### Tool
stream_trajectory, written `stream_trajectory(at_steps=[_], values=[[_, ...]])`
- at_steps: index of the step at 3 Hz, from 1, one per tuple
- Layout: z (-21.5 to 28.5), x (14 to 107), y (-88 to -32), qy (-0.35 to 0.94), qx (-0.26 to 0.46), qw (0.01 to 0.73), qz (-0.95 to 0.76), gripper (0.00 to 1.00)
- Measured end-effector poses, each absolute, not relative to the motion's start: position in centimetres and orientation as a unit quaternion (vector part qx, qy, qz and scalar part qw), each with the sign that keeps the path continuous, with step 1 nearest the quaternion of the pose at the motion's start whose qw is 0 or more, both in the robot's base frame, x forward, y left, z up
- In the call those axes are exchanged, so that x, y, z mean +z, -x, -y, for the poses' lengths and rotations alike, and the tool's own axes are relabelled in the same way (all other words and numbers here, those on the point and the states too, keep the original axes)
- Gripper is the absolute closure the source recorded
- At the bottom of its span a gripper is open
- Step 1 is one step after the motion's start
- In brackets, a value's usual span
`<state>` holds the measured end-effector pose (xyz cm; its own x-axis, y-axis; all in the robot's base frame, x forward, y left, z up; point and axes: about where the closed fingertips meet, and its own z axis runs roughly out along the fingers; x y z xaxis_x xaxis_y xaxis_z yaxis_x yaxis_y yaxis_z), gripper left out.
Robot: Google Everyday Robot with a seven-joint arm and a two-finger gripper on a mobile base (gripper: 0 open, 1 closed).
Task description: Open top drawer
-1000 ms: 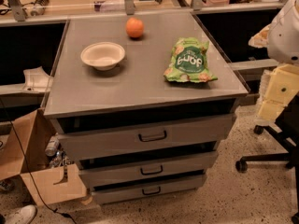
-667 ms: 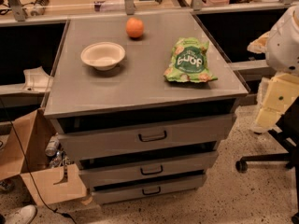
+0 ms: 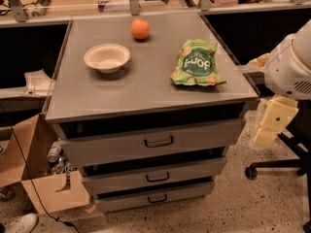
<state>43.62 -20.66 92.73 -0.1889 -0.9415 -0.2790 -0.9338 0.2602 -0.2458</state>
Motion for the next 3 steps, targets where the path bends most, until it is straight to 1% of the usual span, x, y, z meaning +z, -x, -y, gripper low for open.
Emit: stream_trajectory(at_steps=[1,3], values=[[20.4,92.6,-43.4,0.614,-0.013,0.191,-0.766,0.0],[18.7,88.5,-41.4,0.62,0.033,0.207,-0.756,0.0]])
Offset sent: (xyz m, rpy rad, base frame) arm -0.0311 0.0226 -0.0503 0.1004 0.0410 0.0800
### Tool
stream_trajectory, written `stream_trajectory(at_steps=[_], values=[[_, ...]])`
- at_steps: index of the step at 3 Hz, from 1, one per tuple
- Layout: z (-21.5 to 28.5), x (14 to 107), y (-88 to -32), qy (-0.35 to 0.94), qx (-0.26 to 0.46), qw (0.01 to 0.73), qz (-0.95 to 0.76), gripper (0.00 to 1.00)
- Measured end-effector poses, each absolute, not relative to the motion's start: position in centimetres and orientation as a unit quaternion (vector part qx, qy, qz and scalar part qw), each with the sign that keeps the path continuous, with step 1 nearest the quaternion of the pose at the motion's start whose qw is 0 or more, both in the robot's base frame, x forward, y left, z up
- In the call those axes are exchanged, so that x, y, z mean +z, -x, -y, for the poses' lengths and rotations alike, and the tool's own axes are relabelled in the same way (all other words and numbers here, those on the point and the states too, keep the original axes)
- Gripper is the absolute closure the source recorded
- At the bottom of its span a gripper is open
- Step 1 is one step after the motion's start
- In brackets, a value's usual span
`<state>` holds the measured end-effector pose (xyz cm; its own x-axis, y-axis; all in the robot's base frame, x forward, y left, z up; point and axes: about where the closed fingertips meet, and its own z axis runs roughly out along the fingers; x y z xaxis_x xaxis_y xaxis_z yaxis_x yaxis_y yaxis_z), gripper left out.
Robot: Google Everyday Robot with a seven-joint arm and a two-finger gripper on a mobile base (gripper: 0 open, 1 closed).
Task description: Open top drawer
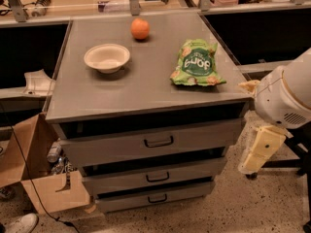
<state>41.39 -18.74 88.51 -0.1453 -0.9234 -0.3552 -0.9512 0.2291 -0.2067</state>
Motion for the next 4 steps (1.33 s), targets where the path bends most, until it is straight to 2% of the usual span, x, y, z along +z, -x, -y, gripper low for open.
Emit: stream_trajectory(at_steps=[4], values=[[18.6,81.4,-41.3,0.632,-0.017,0.193,-0.75,0.0]])
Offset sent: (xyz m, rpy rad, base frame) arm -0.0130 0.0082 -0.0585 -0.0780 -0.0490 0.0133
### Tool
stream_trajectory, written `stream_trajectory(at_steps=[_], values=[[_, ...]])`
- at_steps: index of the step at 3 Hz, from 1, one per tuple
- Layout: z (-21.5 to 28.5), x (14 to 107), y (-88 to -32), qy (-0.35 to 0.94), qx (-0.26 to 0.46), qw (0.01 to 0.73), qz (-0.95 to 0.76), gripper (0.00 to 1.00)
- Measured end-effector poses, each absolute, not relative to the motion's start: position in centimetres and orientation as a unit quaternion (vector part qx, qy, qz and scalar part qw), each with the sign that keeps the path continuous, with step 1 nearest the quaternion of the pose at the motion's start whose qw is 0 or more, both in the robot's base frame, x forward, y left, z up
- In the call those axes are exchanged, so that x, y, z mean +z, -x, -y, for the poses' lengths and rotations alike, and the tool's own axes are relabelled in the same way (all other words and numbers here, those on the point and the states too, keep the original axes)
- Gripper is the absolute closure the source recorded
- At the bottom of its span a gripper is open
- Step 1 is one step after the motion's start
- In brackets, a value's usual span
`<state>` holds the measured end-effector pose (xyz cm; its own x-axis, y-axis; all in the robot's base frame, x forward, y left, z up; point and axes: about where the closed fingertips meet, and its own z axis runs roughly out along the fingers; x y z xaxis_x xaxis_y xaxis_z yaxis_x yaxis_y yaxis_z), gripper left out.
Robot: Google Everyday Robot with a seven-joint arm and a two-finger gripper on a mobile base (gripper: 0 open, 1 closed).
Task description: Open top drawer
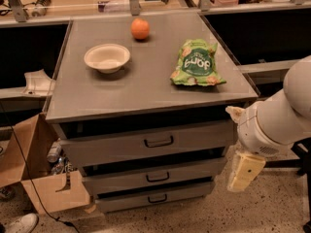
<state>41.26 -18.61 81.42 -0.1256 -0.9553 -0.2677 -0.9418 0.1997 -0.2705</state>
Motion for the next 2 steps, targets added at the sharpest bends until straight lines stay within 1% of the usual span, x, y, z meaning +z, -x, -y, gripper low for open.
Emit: stream_trajectory(at_steps=[1,2], values=[[18.6,81.4,-41.3,0.632,-0.017,0.193,-0.75,0.0],[17.5,79.1,-41.3,0.641,-0.012,0.187,-0.745,0.0]])
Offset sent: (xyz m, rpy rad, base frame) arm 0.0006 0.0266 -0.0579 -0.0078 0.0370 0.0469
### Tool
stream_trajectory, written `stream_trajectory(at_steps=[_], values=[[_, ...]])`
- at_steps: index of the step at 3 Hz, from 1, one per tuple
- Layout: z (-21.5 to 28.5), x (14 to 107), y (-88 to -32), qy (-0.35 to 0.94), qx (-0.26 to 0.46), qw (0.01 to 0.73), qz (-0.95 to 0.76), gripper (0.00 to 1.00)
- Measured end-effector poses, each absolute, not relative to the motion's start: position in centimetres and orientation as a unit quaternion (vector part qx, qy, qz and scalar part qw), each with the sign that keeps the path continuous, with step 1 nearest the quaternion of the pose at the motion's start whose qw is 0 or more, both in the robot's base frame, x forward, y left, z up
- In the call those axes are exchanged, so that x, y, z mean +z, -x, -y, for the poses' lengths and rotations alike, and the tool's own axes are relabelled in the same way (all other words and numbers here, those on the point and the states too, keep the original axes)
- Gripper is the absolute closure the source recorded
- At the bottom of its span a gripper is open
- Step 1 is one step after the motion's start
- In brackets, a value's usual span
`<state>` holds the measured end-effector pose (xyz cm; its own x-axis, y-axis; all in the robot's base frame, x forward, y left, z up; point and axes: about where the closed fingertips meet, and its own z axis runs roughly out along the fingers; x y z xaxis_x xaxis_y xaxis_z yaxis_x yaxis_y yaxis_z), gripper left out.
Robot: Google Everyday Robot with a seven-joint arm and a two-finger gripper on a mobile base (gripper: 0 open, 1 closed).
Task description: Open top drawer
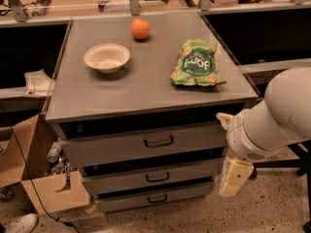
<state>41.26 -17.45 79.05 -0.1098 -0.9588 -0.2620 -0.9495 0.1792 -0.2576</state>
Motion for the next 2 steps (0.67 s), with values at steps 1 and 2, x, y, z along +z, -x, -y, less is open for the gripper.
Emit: stream_trajectory(at_steps=[1,2], values=[[15.29,75.45,-42.65,0.65,-0.007,0.182,-0.738,0.0],[15.28,75.44,-42.65,0.65,-0.007,0.182,-0.738,0.0]])
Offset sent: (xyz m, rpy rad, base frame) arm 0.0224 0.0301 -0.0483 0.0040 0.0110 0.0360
